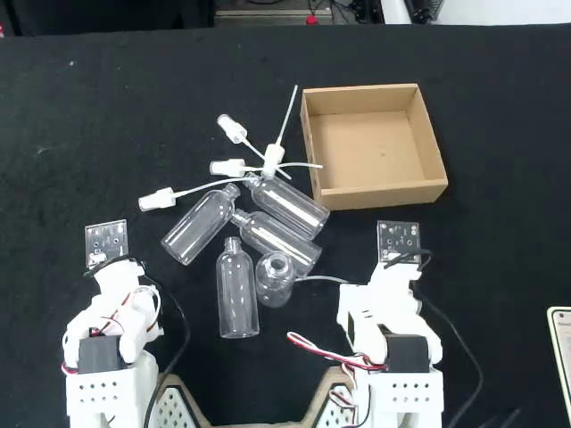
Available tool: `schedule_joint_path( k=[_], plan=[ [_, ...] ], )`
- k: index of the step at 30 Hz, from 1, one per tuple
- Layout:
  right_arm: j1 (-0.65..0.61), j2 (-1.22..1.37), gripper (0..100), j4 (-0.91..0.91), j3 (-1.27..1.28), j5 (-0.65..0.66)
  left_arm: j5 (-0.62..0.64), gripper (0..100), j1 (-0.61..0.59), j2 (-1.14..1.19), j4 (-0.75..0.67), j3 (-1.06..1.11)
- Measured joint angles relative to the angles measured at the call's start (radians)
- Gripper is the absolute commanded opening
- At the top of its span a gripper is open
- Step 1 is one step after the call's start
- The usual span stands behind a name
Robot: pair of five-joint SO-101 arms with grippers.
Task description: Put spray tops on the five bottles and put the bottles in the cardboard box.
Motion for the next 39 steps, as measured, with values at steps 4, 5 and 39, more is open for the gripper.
schedule_joint_path(
  k=[4, 5, 39],
  plan=[
    [0.000, 0.000, 3.4, 0.000, 0.000, 0.000, 0.000, 3, 0.000, 0.000, 0.000, 0.000],
    [0.000, 0.000, 3.4, 0.000, 0.000, 0.000, 0.000, 3, 0.000, 0.000, 0.000, 0.000],
    [0.074, 0.000, 3.7, -0.124, -0.273, 0.123, 0.000, 3, 0.000, 0.000, 0.000, 0.000]
  ],
)
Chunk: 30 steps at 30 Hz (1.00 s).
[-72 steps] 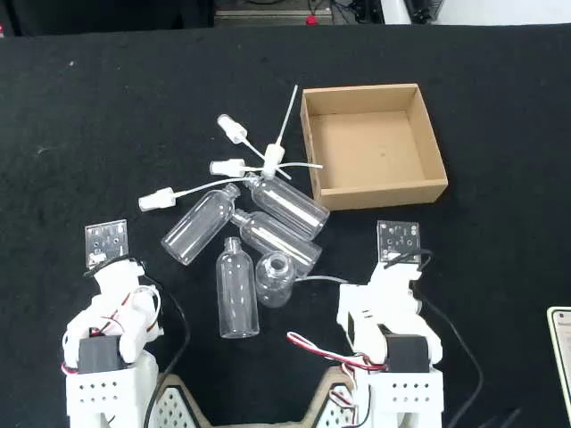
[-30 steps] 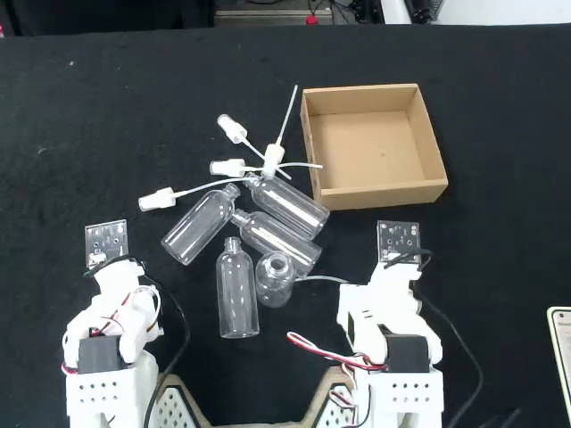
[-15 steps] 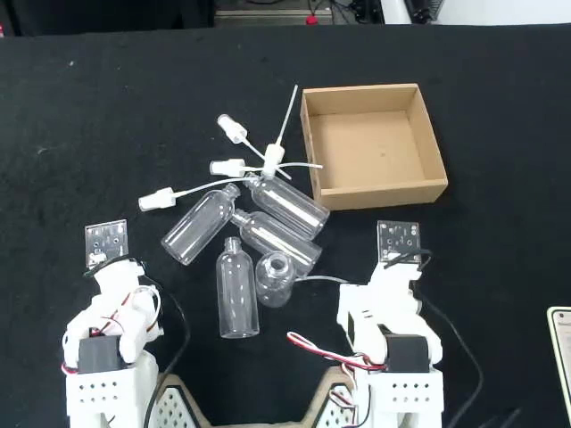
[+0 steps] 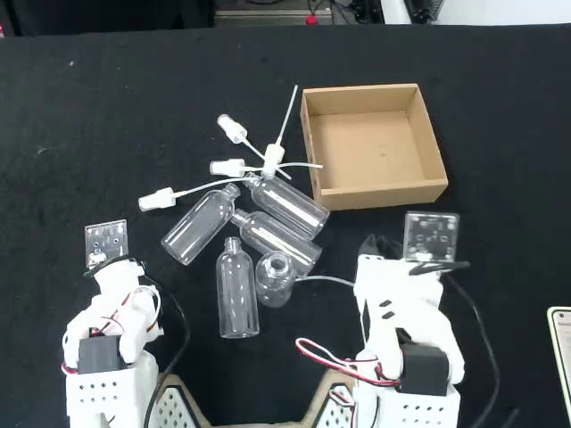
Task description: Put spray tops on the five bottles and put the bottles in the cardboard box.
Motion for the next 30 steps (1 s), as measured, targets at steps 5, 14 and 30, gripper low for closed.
schedule_joint_path(
  k=[5, 14, 30],
  plan=[
    [0.002, 0.000, 7.1, -0.092, -0.037, 0.192, 0.000, 3, 0.000, 0.000, 0.000, 0.000],
    [-0.196, 0.000, 26.9, 0.112, -0.167, 0.212, 0.000, 3, 0.000, 0.000, 0.000, 0.000],
    [-0.388, 0.002, 26.9, 0.153, -0.149, 0.381, 0.000, 3, 0.000, 0.000, 0.000, 0.000]
  ],
)
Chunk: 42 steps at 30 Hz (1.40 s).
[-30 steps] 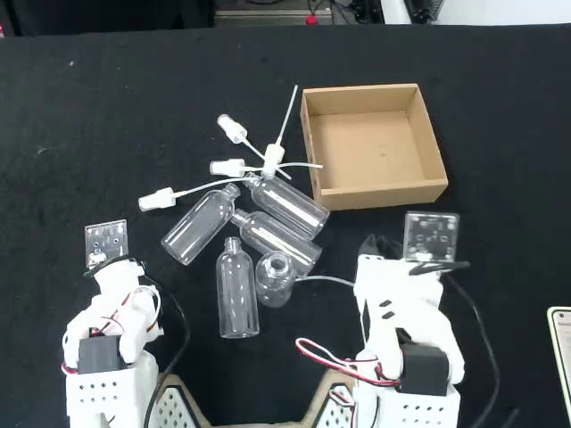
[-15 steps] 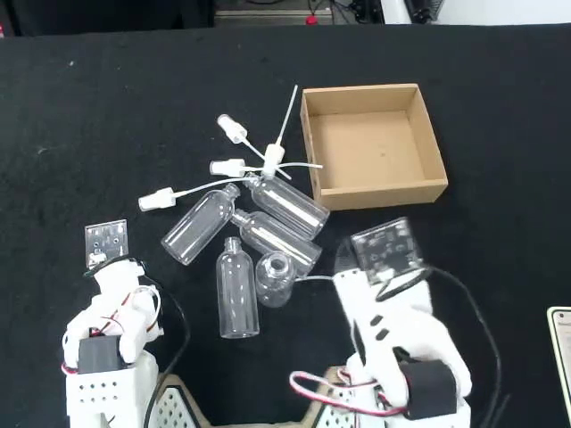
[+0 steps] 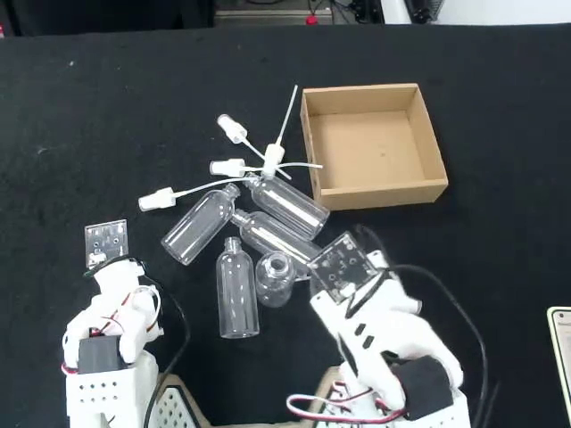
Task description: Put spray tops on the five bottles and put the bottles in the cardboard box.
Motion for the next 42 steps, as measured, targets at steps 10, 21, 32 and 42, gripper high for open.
schedule_joint_path(
  k=[10, 21, 32, 42],
  plan=[
    [-0.081, 0.414, 26.6, 0.167, -0.279, 0.043, 0.000, 3, 0.000, 0.000, 0.000, 0.000],
    [-0.292, 0.376, 27.6, 0.253, -0.258, 0.218, 0.000, 3, 0.000, 0.000, 0.000, 0.000],
    [-0.292, 0.347, 37.5, 0.097, -0.132, 0.069, 0.000, 3, 0.000, 0.000, 0.000, 0.000],
    [-0.305, 0.356, 37.5, -0.101, 0.023, -0.157, 0.000, 3, 0.000, 0.000, 0.000, 0.000]
  ],
)
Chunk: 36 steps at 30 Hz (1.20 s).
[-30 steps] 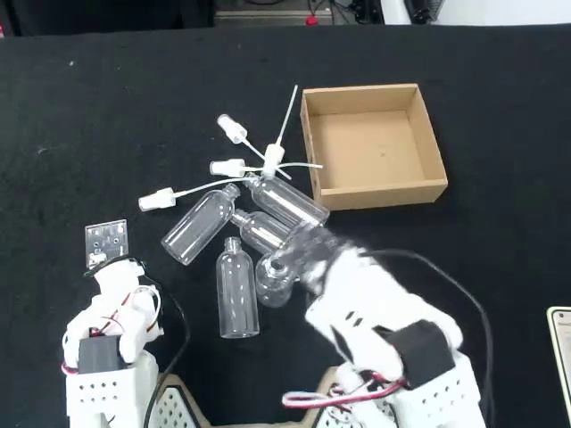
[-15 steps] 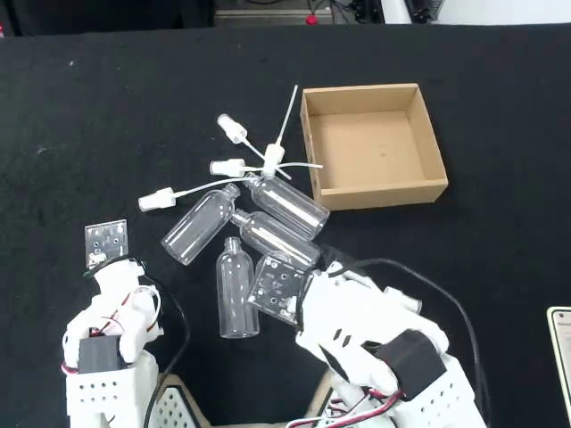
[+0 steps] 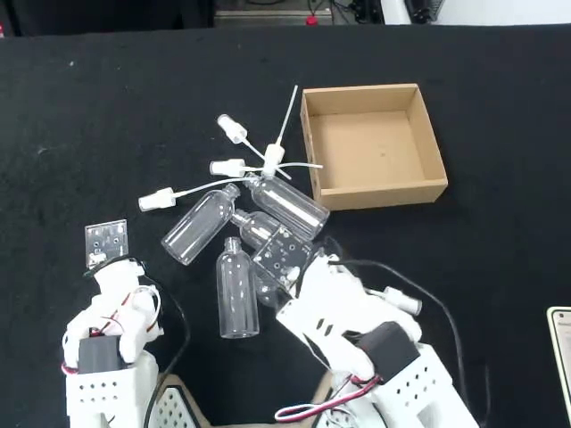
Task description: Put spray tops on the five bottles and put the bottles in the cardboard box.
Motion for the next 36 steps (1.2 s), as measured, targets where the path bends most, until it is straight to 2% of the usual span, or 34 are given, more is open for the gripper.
schedule_joint_path(
  k=[6, 12, 22, 32, 36],
  plan=[
    [-0.100, 0.000, 37.6, -0.046, 0.017, -0.097, 0.000, 3, 0.000, 0.000, 0.000, 0.000],
    [-0.110, 0.000, 37.6, -0.103, 0.048, -0.170, 0.000, 3, 0.000, 0.000, 0.000, 0.000],
    [-0.110, 0.002, 37.1, -0.210, 0.160, -0.173, 0.000, 3, 0.000, 0.000, 0.000, 0.000],
    [-0.107, 0.002, 37.1, -0.213, 0.160, -0.173, 0.000, 3, 0.000, 0.000, 0.000, 0.000],
    [-0.061, 0.002, 37.1, -0.216, 0.160, -0.173, 0.000, 3, 0.000, 0.000, 0.000, 0.000]
  ],
)
